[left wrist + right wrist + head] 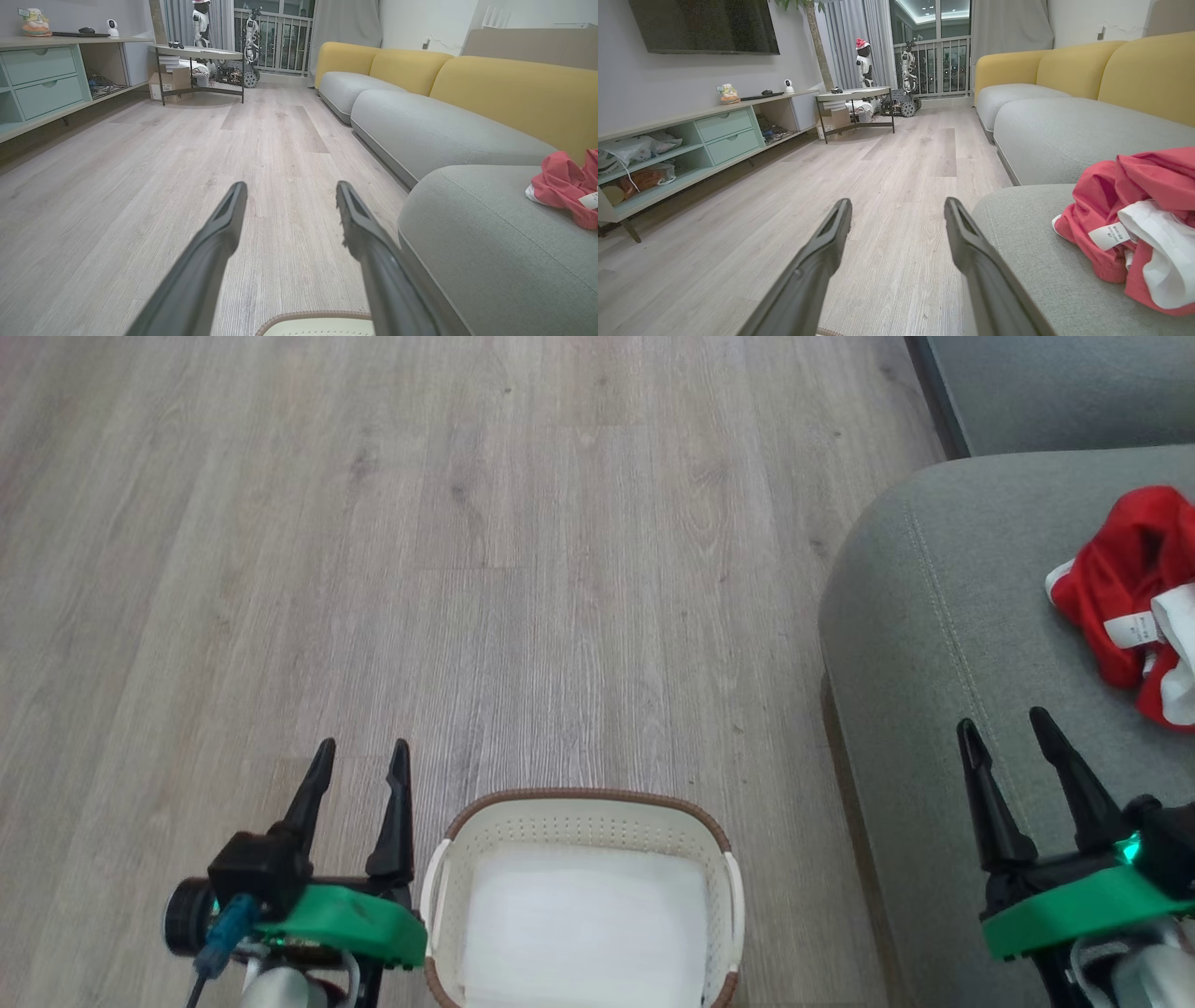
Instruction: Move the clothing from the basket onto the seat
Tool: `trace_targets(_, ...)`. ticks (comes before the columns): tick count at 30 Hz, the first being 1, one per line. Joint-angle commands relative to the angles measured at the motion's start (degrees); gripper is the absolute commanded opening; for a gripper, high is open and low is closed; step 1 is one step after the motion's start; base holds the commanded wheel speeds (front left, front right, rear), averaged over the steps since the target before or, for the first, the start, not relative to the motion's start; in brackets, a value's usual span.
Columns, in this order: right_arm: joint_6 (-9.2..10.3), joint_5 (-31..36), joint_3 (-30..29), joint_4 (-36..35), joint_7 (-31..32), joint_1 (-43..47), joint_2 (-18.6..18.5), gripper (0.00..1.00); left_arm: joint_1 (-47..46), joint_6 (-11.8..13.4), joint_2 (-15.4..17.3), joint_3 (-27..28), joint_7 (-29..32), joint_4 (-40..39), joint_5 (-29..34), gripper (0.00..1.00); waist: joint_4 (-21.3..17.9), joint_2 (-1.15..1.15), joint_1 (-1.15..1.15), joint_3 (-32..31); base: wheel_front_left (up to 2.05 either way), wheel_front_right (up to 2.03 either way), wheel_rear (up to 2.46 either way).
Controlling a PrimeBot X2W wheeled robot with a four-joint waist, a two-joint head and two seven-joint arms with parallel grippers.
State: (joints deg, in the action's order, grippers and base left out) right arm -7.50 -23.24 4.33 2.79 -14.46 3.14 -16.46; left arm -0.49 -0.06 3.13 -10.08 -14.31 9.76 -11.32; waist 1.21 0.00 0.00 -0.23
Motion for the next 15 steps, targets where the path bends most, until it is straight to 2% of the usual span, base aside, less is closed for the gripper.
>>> trace_targets(1,0.01,-0.2,1.1,-1.8,-0.5,-1.7,-0.6,1.0,-1.9,-0.2,-0.2,2.5,-0.7,-1.5,0.5,1.0,-0.1,0.0,0.0,0.1,0.0,0.0,0.0)
trace_targets(4,0.01,-0.3,1.2,-1.7,-0.5,-1.8,-0.6,1.0,-1.8,-0.5,-0.2,2.6,-0.7,-1.4,0.4,1.0,-0.4,0.0,0.0,0.3,0.0,0.0,0.0)
trace_targets(5,0.0,0.0,0.2,0.0,0.0,-0.1,0.0,0.0,0.0,-0.4,-0.1,0.2,0.0,0.1,0.0,0.0,-0.4,0.0,0.0,0.3,0.0,0.0,0.0)
trace_targets(9,-0.01,-0.3,0.9,3.1,0.2,0.7,0.9,0.0,1.1,-0.5,-0.1,-0.3,0.2,3.2,-0.3,0.0,-0.5,0.0,0.0,0.3,0.0,0.0,0.0)
trace_targets(15,-0.01,-3.8,0.5,3.4,1.0,0.3,1.3,0.0,0.8,-0.8,-0.1,0.5,1.2,3.2,-4.2,0.0,-0.5,0.0,0.0,0.3,0.0,0.0,0.0)
